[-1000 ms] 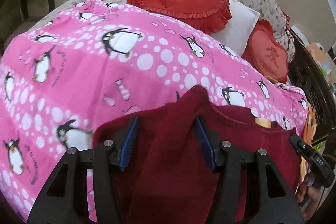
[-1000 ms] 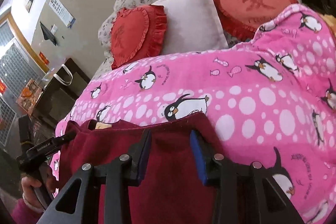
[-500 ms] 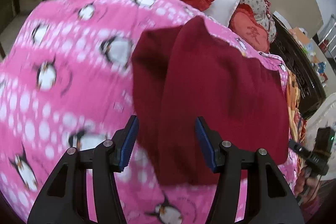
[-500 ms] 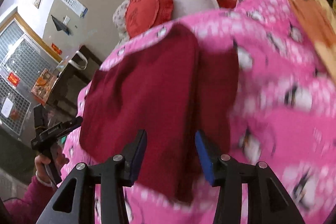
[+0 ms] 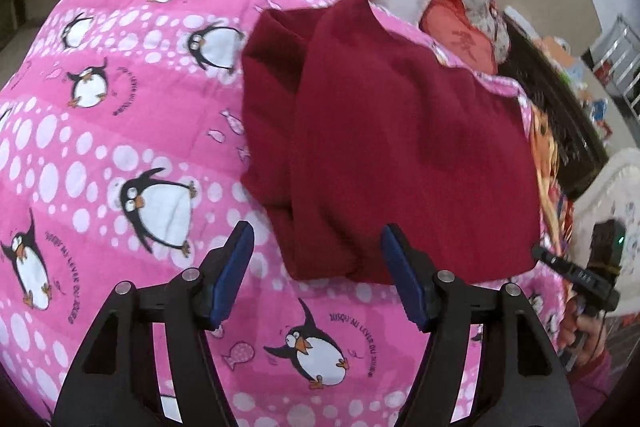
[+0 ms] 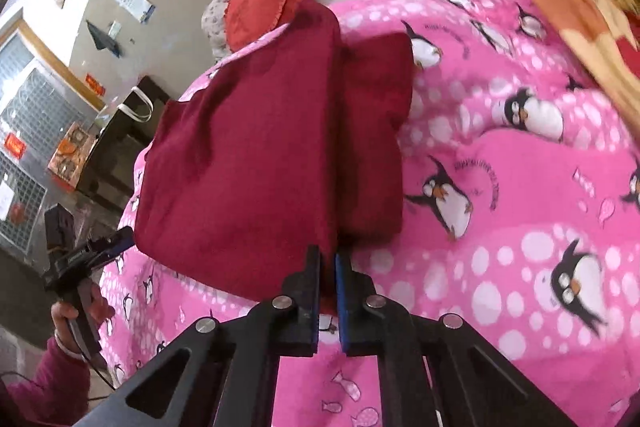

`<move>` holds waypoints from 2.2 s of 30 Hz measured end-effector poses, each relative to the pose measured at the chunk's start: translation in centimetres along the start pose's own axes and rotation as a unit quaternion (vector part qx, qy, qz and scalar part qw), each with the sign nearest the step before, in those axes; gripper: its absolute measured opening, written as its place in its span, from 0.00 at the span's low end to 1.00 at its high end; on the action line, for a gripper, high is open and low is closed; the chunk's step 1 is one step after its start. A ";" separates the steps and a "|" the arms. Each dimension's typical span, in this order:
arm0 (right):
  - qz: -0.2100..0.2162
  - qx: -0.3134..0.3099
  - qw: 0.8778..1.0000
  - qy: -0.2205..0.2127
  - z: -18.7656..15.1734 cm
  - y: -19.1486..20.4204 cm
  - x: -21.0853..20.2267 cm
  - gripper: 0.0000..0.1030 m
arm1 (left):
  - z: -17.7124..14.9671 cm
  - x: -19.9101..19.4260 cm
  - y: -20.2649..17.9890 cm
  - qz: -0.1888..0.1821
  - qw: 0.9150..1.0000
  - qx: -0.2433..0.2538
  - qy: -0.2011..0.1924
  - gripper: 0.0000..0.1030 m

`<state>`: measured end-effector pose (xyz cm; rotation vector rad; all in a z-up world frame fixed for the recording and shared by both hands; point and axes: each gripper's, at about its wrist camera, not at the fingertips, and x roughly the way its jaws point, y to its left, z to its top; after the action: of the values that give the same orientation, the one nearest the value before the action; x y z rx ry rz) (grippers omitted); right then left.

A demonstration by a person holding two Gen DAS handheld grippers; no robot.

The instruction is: Fold small clothes

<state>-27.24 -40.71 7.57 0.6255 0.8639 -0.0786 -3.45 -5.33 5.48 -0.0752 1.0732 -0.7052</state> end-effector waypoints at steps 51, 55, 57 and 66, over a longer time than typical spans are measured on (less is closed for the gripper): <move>0.026 -0.100 0.993 0.059 0.4 11.5 5.4 0.38 | -0.7 -2.4 1.4 0.075 0.996 0.051 -0.008 0.09; 0.033 -0.116 0.990 0.068 0.7 13.2 6.7 0.38 | -0.6 -2.4 1.3 0.068 0.997 0.045 -0.009 0.09; 0.034 -0.126 0.989 0.068 1.2 14.3 7.4 0.38 | -0.5 -2.3 1.0 0.063 0.997 0.042 -0.008 0.11; 0.061 -0.157 0.984 0.058 6.6 19.6 12.5 0.38 | 0.4 -1.3 -0.1 0.013 1.000 0.012 -0.026 0.54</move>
<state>-8.41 -25.99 11.09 0.3866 0.9256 0.2035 -3.50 -4.79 6.69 -0.0591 1.0147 -0.6885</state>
